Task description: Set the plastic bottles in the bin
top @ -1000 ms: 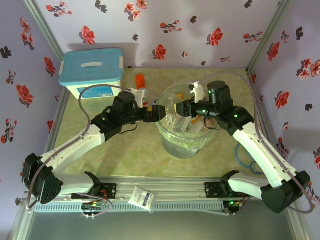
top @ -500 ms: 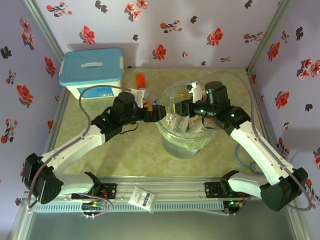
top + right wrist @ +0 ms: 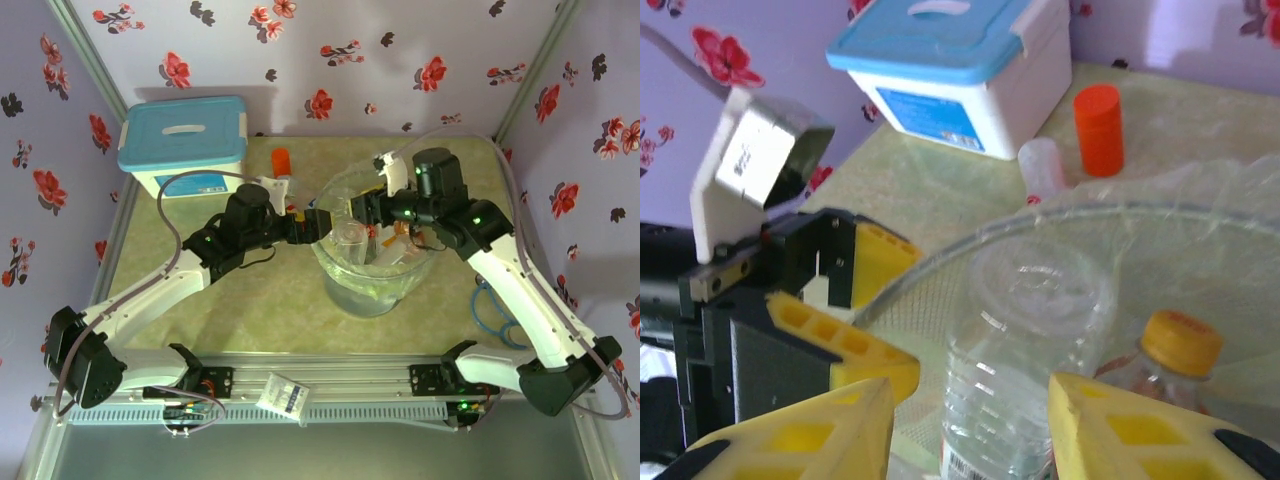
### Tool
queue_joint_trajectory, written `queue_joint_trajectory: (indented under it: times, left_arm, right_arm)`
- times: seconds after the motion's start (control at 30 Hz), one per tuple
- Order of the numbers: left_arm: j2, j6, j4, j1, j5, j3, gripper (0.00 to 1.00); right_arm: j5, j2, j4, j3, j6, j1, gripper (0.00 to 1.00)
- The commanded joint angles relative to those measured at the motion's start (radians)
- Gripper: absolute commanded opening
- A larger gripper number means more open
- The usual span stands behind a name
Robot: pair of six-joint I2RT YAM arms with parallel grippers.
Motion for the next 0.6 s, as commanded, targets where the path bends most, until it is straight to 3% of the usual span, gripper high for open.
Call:
queue_joint_trajectory:
  times: [0.0,0.23,0.4,0.57]
  left_arm:
    - [-0.016,0.005,0.001,0.005,-0.024,-0.009,1.0]
    - [-0.016,0.003,-0.001,0.018,-0.027,-0.007,1.0]
    - [-0.018,0.007,0.001,0.02,-0.027,0.008,1.0]
    - [-0.031,0.01,-0.001,0.031,-0.027,0.033,1.0]
  right_arm:
    - [0.015,-0.022,-0.044,-0.091,0.012,0.033,0.44]
    - [0.06,-0.08,0.062,-0.307,0.093,0.042,0.44]
    - [0.07,-0.059,0.035,-0.184,0.047,0.041,0.47]
    - [0.109,-0.032,-0.014,-0.022,-0.012,0.036,0.6]
